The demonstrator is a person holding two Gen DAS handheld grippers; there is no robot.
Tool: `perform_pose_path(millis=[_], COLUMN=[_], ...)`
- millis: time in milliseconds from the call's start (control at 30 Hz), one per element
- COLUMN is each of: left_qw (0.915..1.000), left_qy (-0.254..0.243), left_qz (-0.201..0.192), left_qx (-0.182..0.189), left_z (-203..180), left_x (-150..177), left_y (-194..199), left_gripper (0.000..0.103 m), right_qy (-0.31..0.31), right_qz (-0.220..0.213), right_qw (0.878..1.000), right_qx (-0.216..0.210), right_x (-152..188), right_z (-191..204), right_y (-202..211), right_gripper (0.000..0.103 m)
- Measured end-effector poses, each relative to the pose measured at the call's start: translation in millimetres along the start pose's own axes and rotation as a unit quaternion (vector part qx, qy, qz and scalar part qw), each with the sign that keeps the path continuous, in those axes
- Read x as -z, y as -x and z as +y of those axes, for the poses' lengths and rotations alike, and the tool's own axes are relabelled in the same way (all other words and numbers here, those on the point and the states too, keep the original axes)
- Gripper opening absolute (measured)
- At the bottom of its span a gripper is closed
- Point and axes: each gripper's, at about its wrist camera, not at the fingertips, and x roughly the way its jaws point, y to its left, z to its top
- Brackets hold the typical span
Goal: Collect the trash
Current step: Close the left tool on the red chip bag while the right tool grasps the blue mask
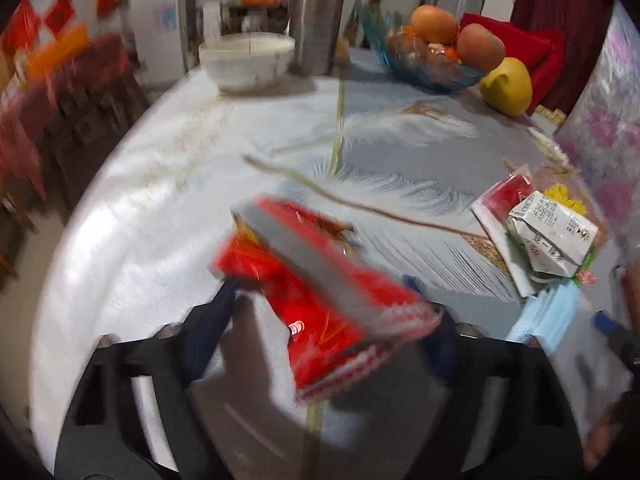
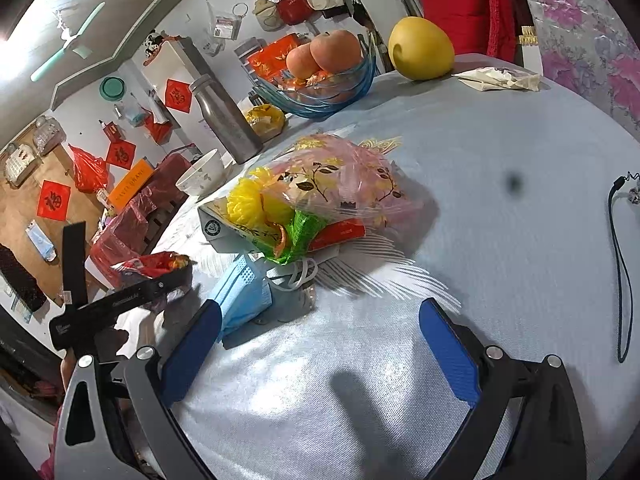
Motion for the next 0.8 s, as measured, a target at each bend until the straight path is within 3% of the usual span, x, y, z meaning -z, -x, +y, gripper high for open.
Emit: perform_pose_path(millis=[67,367,567,700,800], left_qw=[0.9999,0.9973,0.9959,0.9951,0.9945], left_qy=[0.002,0.018,0.013,0.013,0.015], left_qz=[-0.005,-0.032,-0.05,-0.063,-0.066], left_qx=[0.014,0.064,0.075,0.075,0.08], left_z=[6,10,8,9,9], left_x=[1,2,3,5,4], left_y=[2,14,18,24,25], left_gripper=[0.061,0.059,0.059,0.059,0.059], right_qy=[0.003,0.053,0.085,0.079,0.082], right_qz=[-0.003,-0.04,0.021,0.063,0.061], right_qw=[1.0,0.998,0.995,0.994,0.995], right_qx=[-0.001,-0.014,-0.055,-0.039,-0.011], right_x=[1,9,18,11,2], right_z=[2,27,67,79,86], right_y=[0,12,-19,-41,-52], right_gripper=[0.097,0.095,0.083,0.075,0.075])
